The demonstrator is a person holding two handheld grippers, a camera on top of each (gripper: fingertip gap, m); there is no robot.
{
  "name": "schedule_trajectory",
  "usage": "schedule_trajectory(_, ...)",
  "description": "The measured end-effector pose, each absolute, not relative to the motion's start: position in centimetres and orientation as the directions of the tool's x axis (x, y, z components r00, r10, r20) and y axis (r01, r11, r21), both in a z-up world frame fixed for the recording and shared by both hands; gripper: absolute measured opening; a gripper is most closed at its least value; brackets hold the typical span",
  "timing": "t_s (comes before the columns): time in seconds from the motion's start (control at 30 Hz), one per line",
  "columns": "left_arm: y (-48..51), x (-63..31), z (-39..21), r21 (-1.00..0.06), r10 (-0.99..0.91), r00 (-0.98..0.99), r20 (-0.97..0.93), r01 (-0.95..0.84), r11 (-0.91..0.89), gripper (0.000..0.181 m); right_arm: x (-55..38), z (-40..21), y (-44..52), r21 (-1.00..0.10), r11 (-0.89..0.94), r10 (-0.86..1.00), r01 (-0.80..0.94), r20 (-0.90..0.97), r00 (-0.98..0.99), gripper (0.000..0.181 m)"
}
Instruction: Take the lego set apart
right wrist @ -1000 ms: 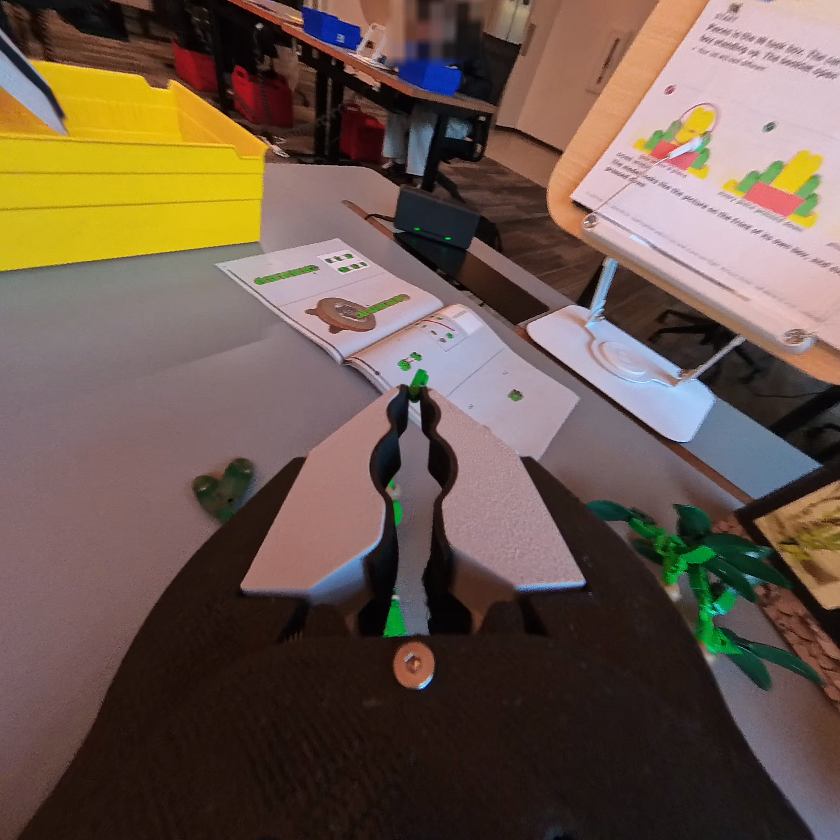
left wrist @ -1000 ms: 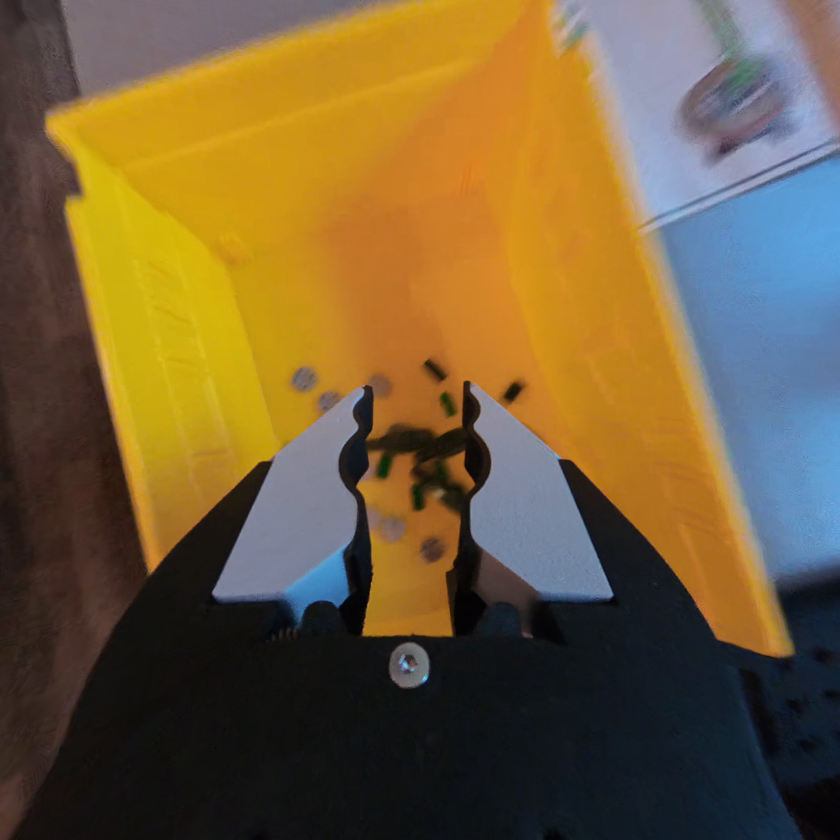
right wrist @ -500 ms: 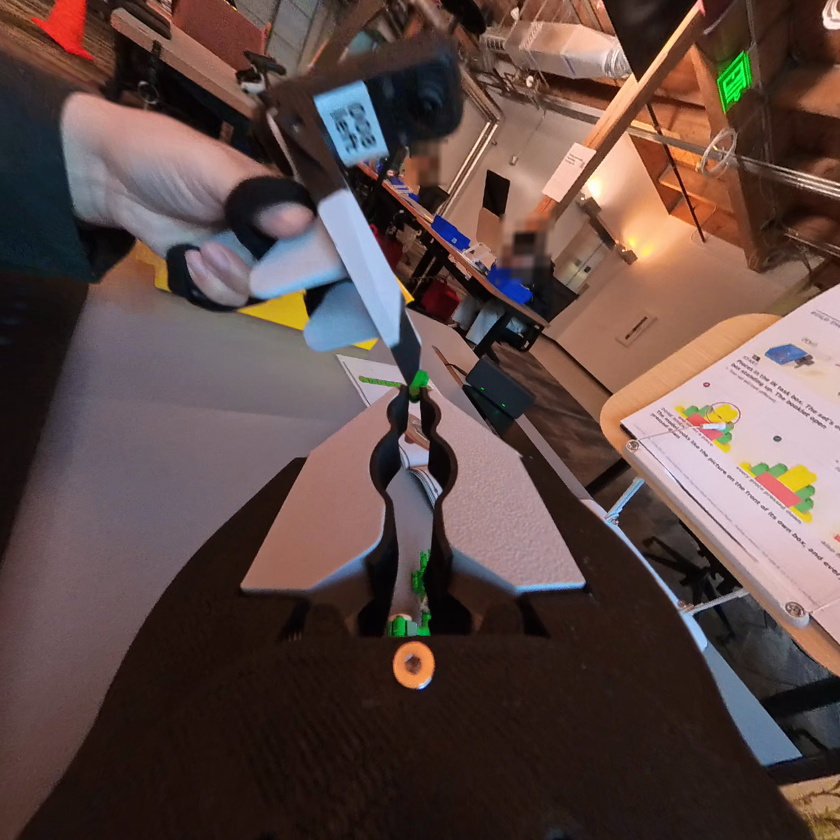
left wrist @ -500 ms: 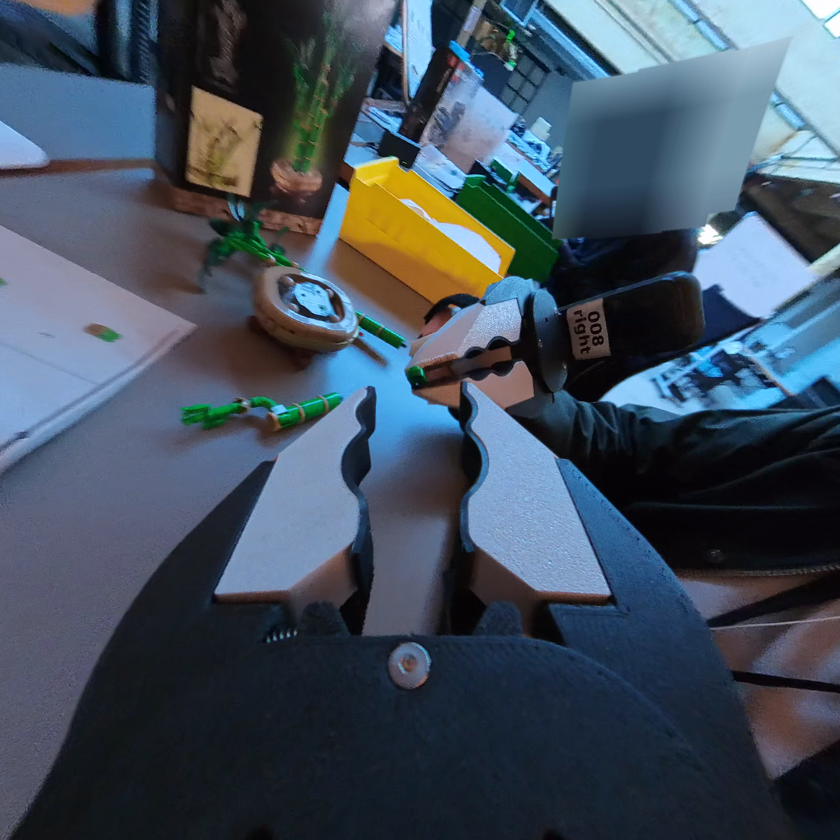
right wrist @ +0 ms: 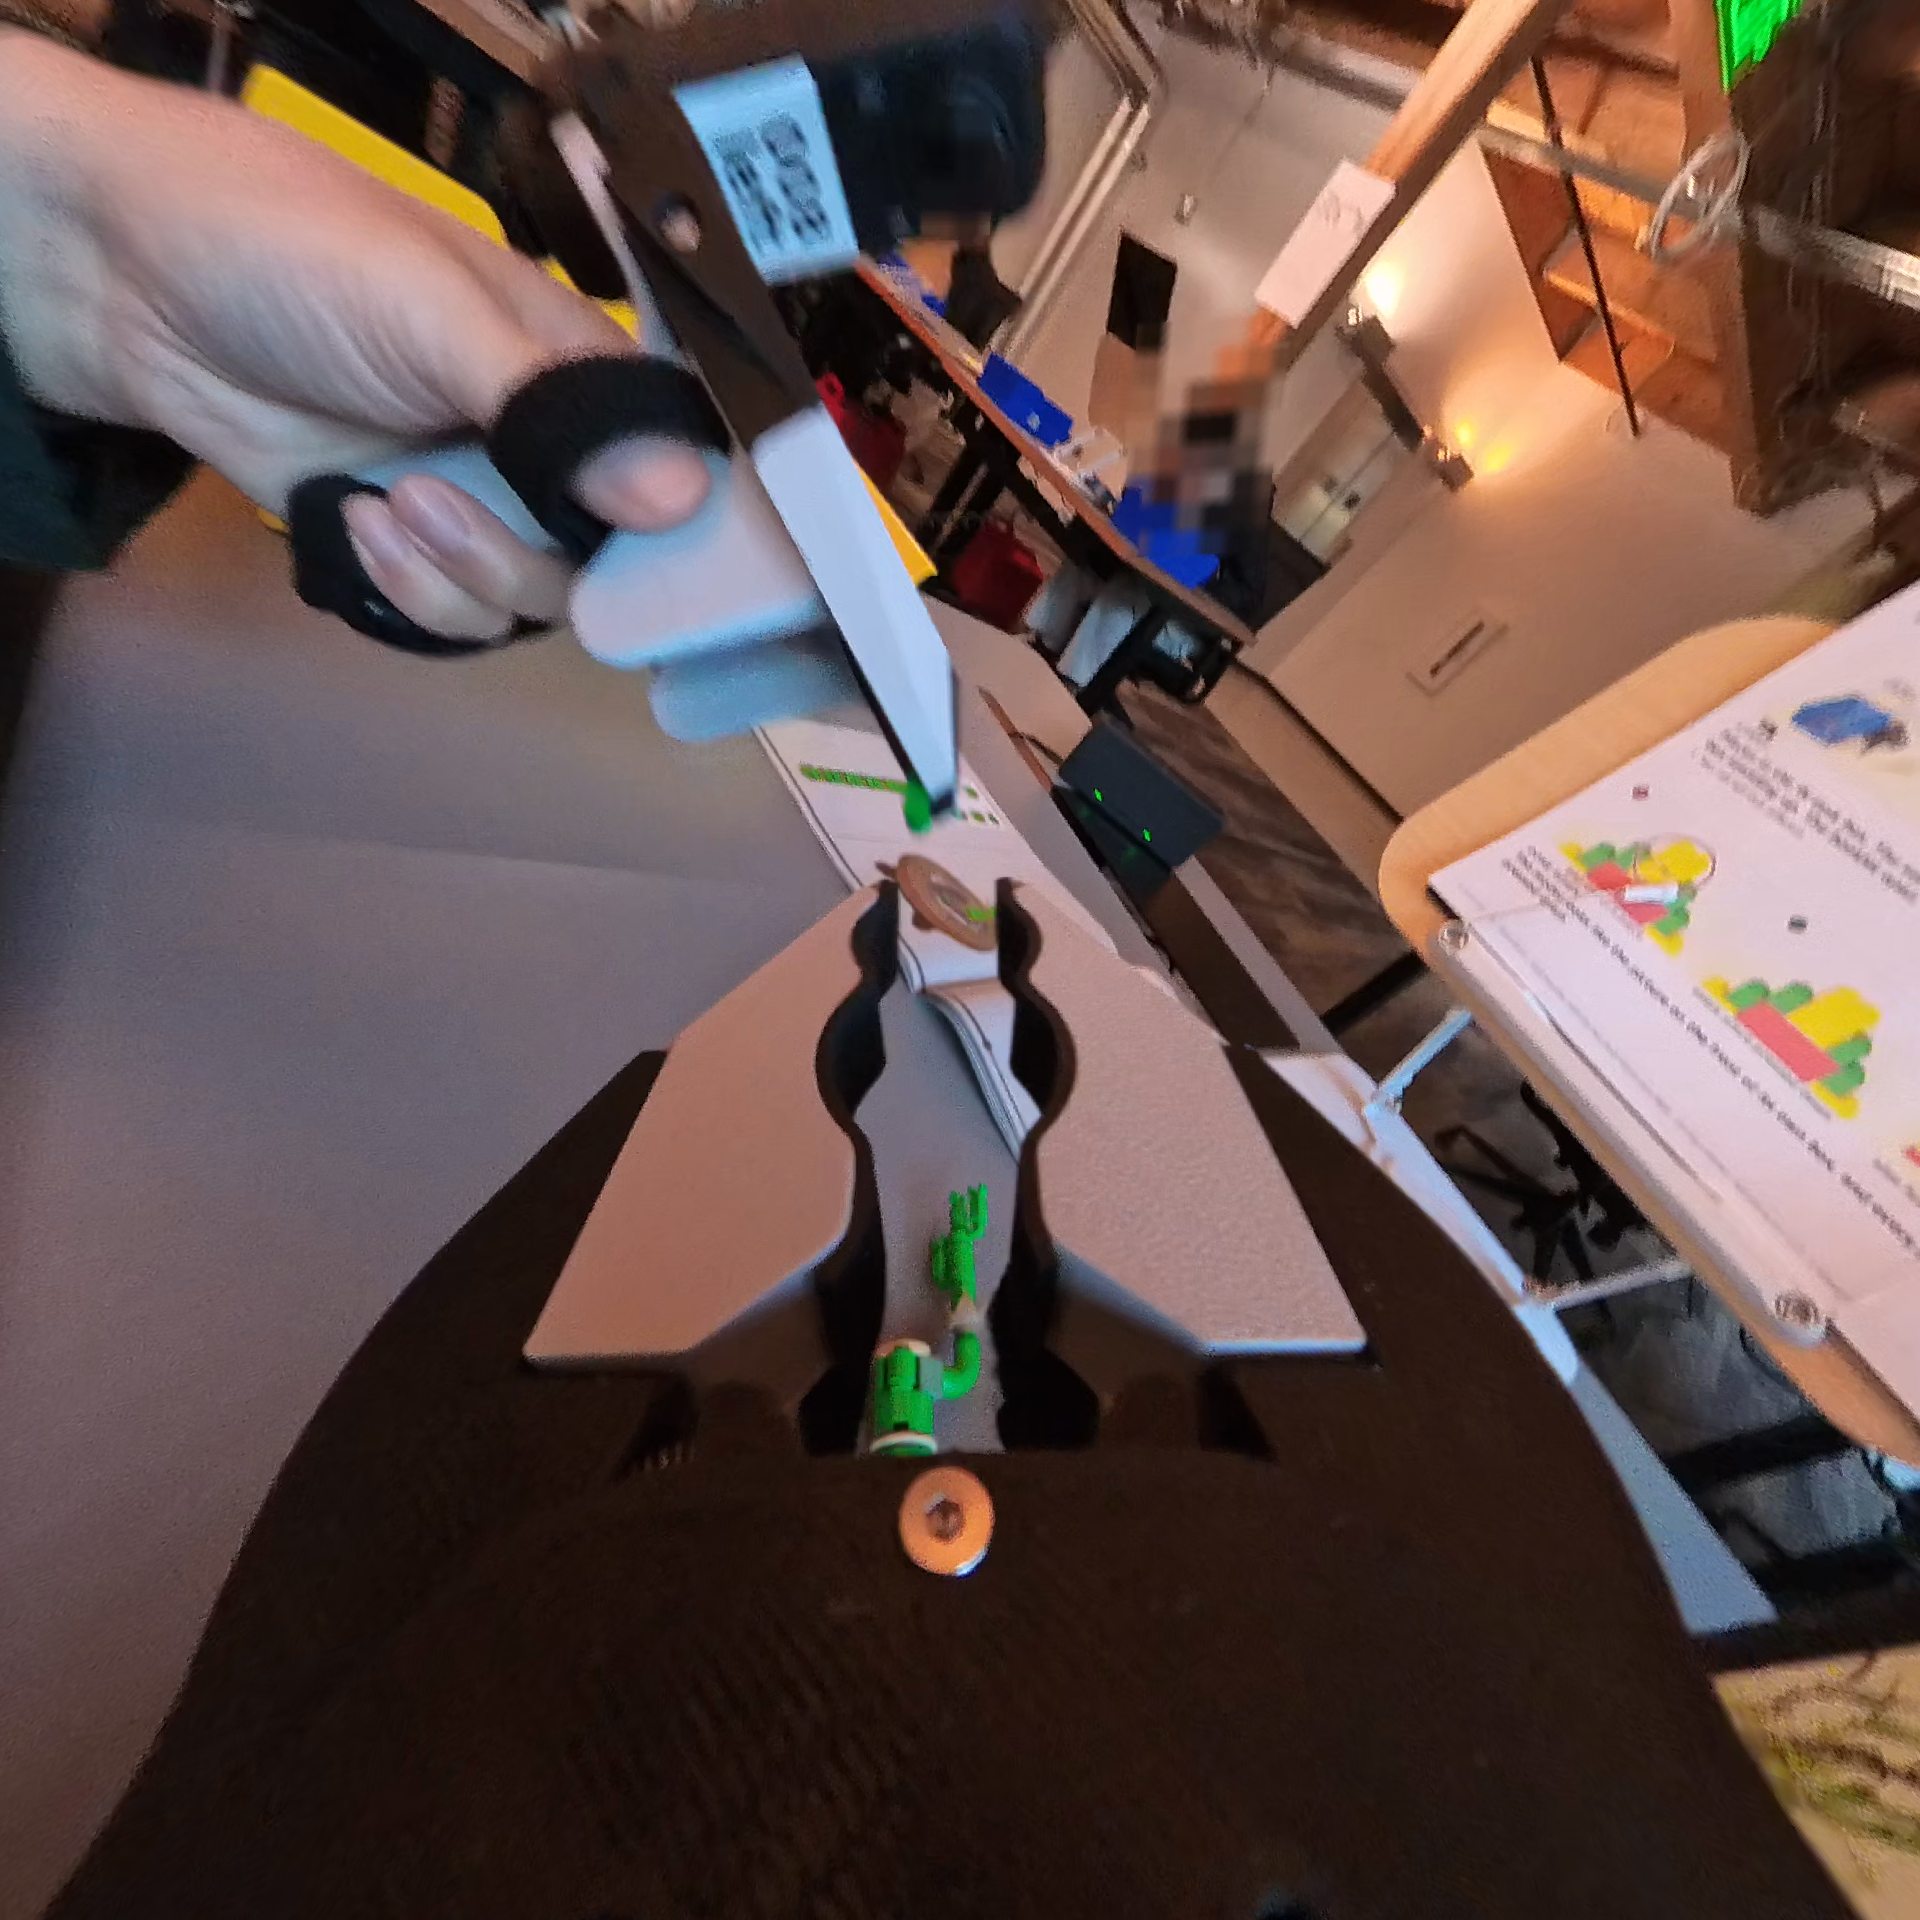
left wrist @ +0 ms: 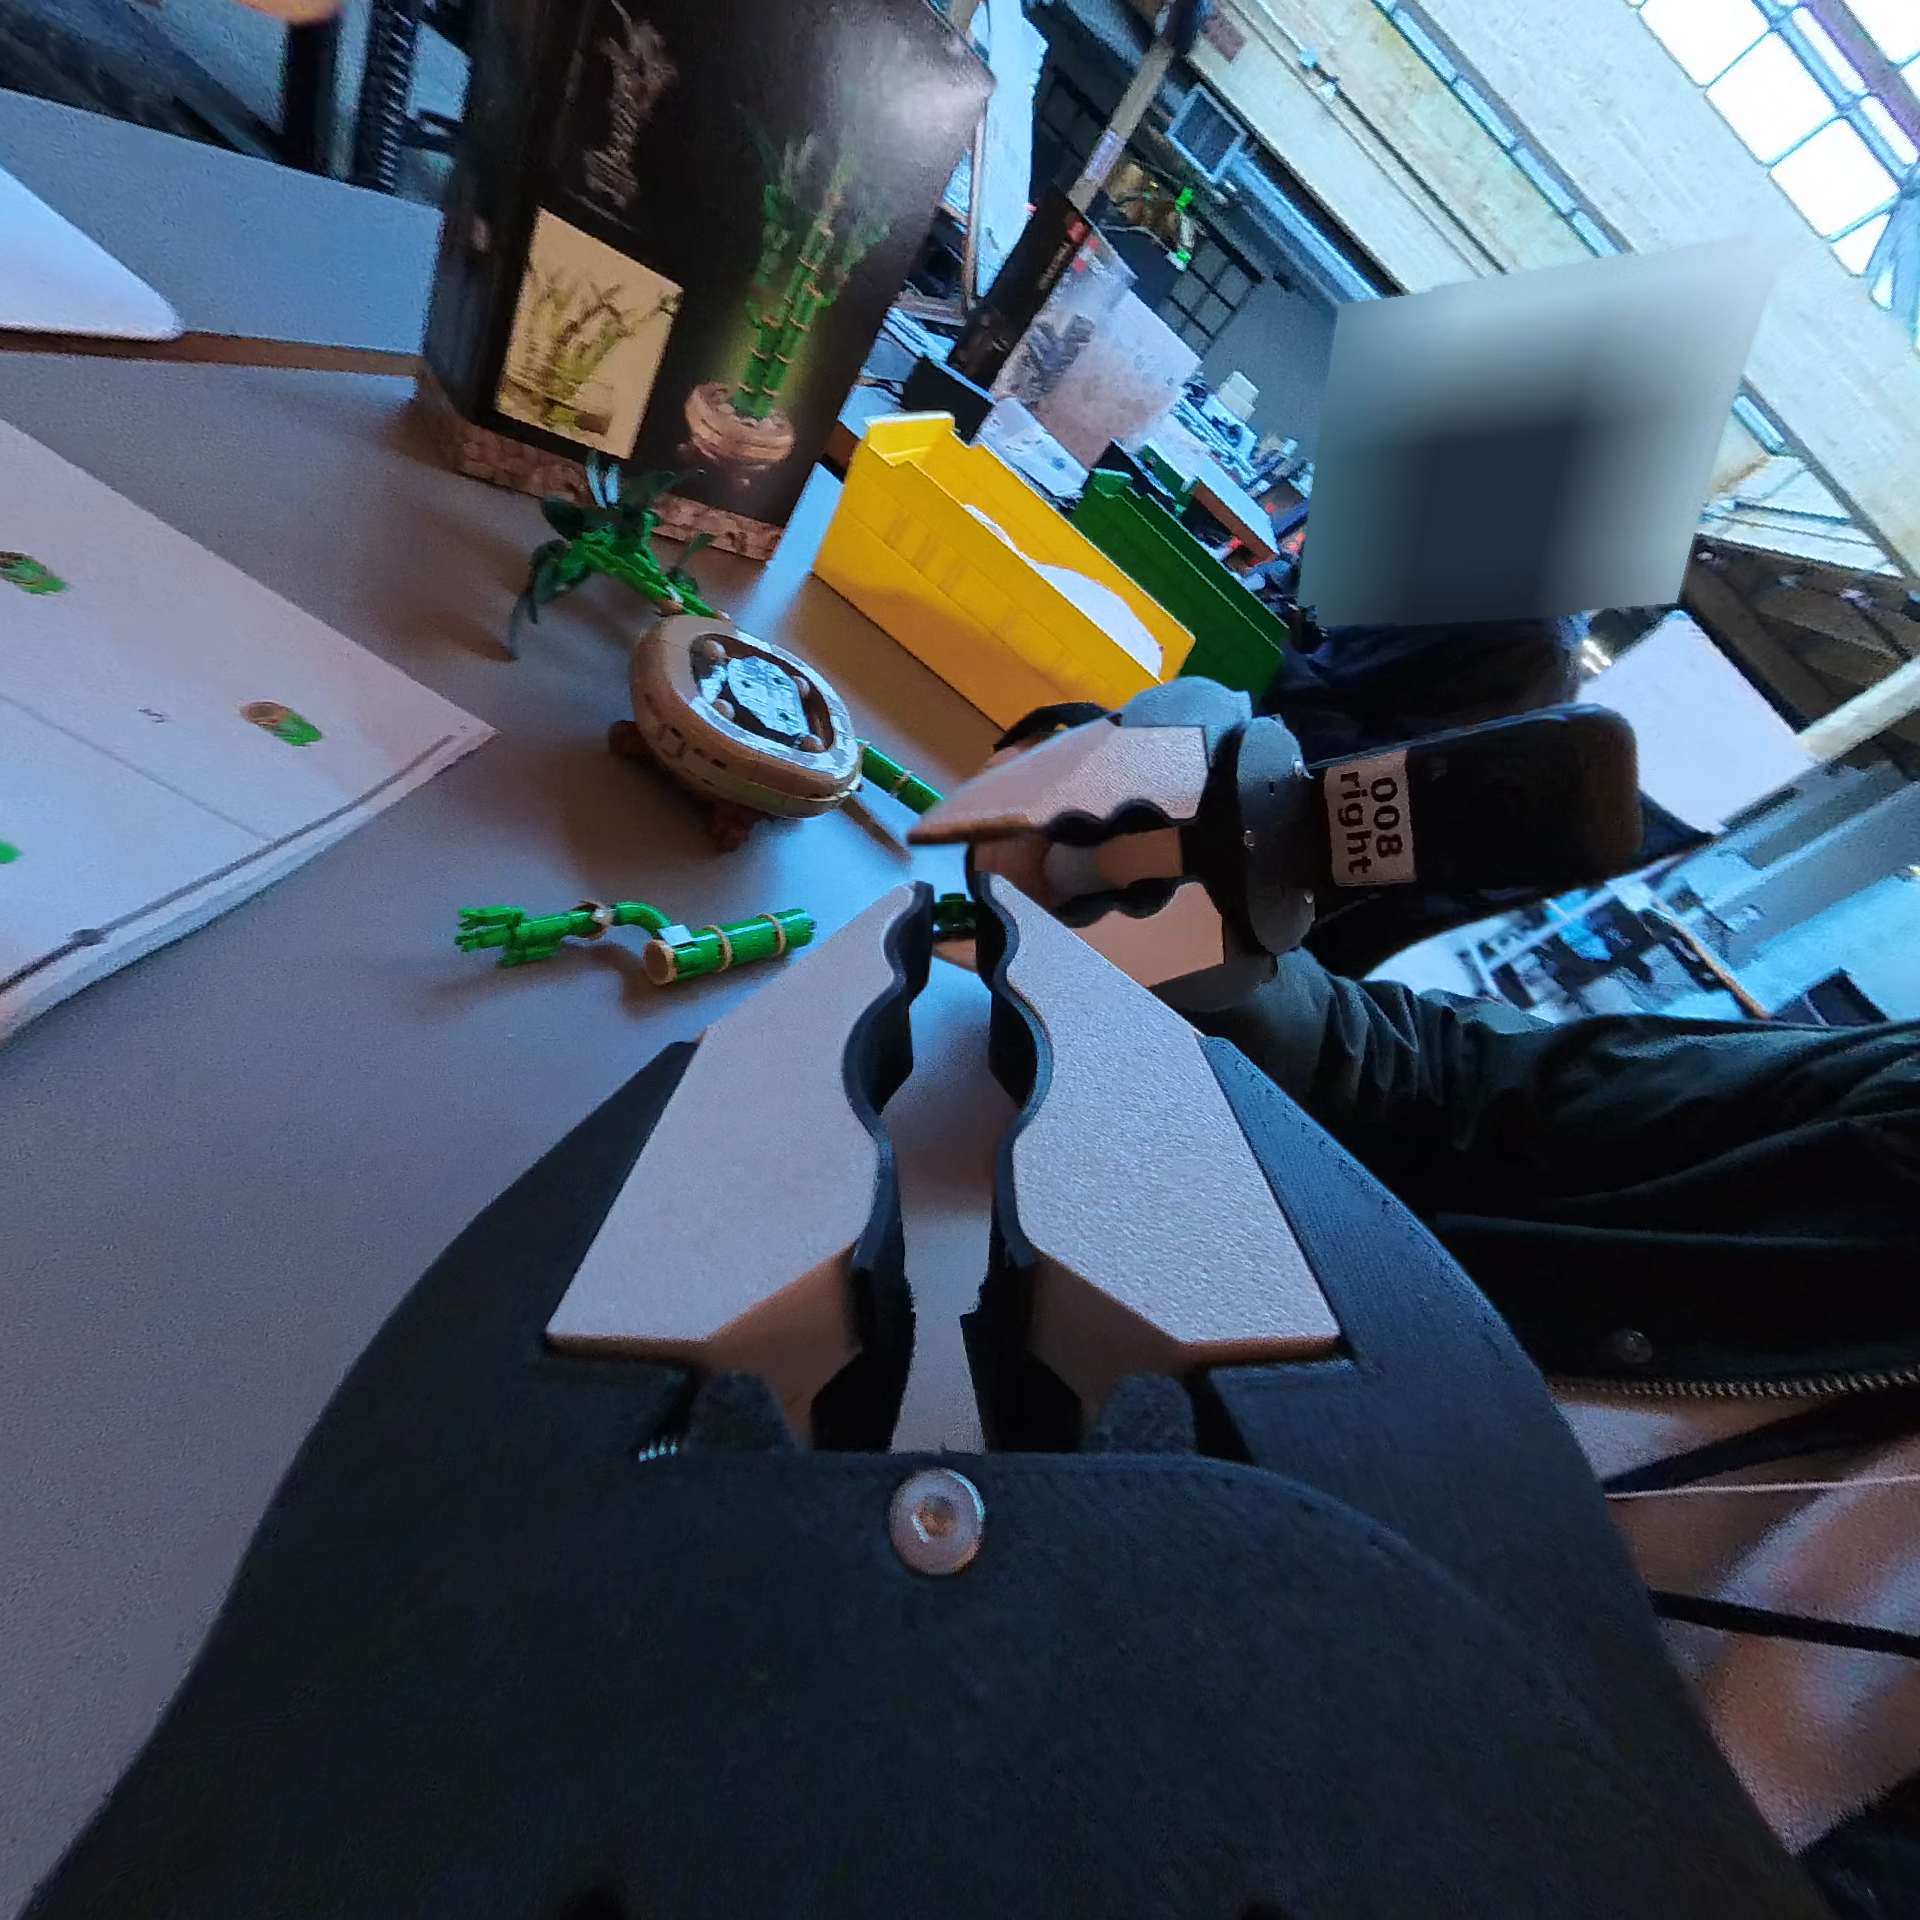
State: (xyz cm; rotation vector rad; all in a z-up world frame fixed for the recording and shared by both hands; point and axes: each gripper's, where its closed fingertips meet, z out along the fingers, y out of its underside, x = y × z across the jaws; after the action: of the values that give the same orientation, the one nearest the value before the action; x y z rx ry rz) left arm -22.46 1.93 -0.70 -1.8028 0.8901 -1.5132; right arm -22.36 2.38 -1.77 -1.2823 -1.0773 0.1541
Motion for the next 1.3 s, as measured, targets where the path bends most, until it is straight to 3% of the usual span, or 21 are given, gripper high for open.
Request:
schedule_trajectory(0.1,3.6,-26.2,0.1,-0.836,-0.826,0.248,0.507,-0.090,-0.541,0.006,-19.7,-2.5,5.4,-0.834,0.192,0.534,0.517,0.531,0.658,0.029)
schedule_trajectory(0.17,6.6,-31.3,0.5,-0.886,-0.808,0.469,0.358,-0.102,-0.452,0.006,-16.2,-3.6,7.9,-0.805,0.016,0.388,0.592,0.551,0.739,0.034)
schedule_trajectory(0.23,10.2,-39.1,0.1,-0.898,-0.669,0.733,0.123,-0.205,-0.389,0.006,-13.7,-5.2,9.2,-0.793,-0.144,0.323,0.592,0.528,0.785,0.040)
schedule_trajectory(0.3,12.5,-47.2,-1.0,-0.849,-0.489,0.871,-0.048,-0.294,-0.439,0.006,-12.4,-6.4,9.6,-0.802,-0.246,0.306,0.545,0.469,0.828,0.041)
schedule_trajectory(0.43,13.6,-57.2,-4.5,-0.759,-0.323,0.944,-0.063,-0.255,-0.599,0.006,-11.5,-6.3,9.7,-0.806,-0.269,0.273,0.527,0.461,0.844,0.035)
schedule_trajectory(0.6,13.2,-61.6,-7.7,-0.708,-0.260,0.966,-0.018,-0.196,-0.678,0.011,-11.9,-6.3,9.7,-0.800,-0.255,0.281,0.544,0.477,0.833,0.031)
schedule_trajectory(0.83,13.6,-62.1,-7.3,-0.742,-0.241,0.970,0.021,-0.146,-0.654,0.036,-12.2,-6.8,9.6,-0.814,-0.261,0.319,0.519,0.435,0.842,0.030)
schedule_trajectory(0.93,13.6,-61.0,-4.5,-0.809,-0.256,0.966,0.013,-0.140,-0.570,0.037,-14.2,-6.7,9.0,-0.841,-0.211,0.429,0.498,0.378,0.820,0.029)
schedule_trajectory(1.13,9.1,-48.2,2.3,-0.949,-0.556,0.819,0.143,-0.045,-0.311,0.046,-21.8,-9.1,3.8,-0.870,-0.164,0.846,0.466,0.119,0.520,0.029)
schedule_trajectory(1.3,4.2,-35.4,0.4,-0.917,-0.773,0.544,0.327,-0.015,-0.398,0.050,-23.1,-12.0,2.0,-0.811,-0.207,0.904,0.547,0.055,0.423,0.029)
